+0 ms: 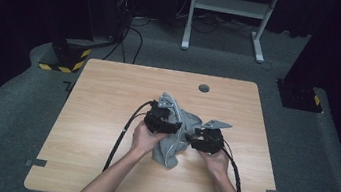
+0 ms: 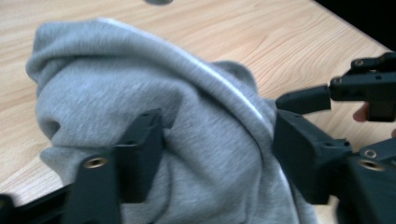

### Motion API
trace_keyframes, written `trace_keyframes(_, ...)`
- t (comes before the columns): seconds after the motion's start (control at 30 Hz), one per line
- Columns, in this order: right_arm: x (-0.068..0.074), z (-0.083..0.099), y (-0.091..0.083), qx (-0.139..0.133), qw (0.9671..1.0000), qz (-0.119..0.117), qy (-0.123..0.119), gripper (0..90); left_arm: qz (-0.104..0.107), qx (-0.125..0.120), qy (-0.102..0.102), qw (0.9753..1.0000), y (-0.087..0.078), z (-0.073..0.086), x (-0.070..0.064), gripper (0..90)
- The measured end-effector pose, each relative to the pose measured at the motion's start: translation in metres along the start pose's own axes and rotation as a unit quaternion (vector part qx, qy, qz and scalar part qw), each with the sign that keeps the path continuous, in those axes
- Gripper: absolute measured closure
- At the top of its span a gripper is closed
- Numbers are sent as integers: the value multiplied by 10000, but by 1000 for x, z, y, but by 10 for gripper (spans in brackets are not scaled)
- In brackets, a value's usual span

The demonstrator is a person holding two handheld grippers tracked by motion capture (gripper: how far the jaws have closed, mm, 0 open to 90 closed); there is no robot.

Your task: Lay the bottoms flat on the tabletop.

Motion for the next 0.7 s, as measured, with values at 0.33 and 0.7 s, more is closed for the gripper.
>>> trace_keyframes(0.33,8,5,8,212,9993,-293,-119,808,-211,248,404,9987,2,11,8,809)
trace_keyframes(0.7,13,9,-8,193,9989,-301,-295,814,-325,160,310,9989,-23,25,38,889)
Point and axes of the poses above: each handheld gripper's, and its own axes: y roughly forward along the jaws, z roughly out of its underside, x roughly to its left, the point moved 10 cm from there along y, roughly forward along the jaws, and after that the axes turned 1 degree about -x, right-handed, at the moved point
